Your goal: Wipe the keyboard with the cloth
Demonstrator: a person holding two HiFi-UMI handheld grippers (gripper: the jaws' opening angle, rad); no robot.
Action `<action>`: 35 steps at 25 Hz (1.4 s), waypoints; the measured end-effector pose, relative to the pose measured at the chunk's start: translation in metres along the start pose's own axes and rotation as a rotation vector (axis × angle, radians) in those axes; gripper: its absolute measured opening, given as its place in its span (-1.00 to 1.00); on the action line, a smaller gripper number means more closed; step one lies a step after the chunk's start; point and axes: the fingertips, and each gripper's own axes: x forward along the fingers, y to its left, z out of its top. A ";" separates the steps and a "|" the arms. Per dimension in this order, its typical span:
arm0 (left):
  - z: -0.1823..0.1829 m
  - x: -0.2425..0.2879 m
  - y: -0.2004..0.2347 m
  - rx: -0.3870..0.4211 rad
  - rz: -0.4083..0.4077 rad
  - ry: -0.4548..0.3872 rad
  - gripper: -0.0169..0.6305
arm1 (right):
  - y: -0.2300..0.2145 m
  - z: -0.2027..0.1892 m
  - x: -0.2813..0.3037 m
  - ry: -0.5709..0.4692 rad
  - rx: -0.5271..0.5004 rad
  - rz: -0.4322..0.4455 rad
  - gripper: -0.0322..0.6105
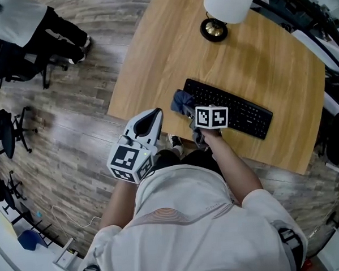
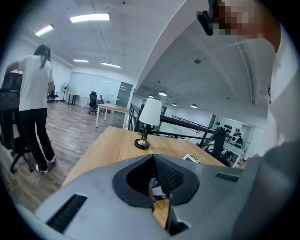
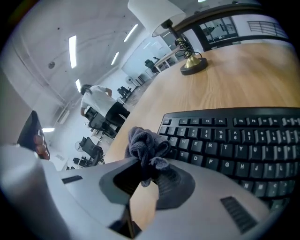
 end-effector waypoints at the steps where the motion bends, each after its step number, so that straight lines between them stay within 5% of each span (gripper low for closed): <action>1: 0.000 0.002 -0.002 0.004 -0.006 0.003 -0.90 | -0.002 -0.001 -0.002 -0.003 0.004 -0.002 -0.53; 21: 0.013 0.038 -0.070 0.045 -0.061 0.005 -0.90 | -0.065 -0.012 -0.066 -0.020 0.049 -0.039 -0.53; 35: 0.015 0.085 -0.159 0.078 -0.144 0.003 -0.90 | -0.143 -0.037 -0.146 -0.057 0.102 -0.094 -0.52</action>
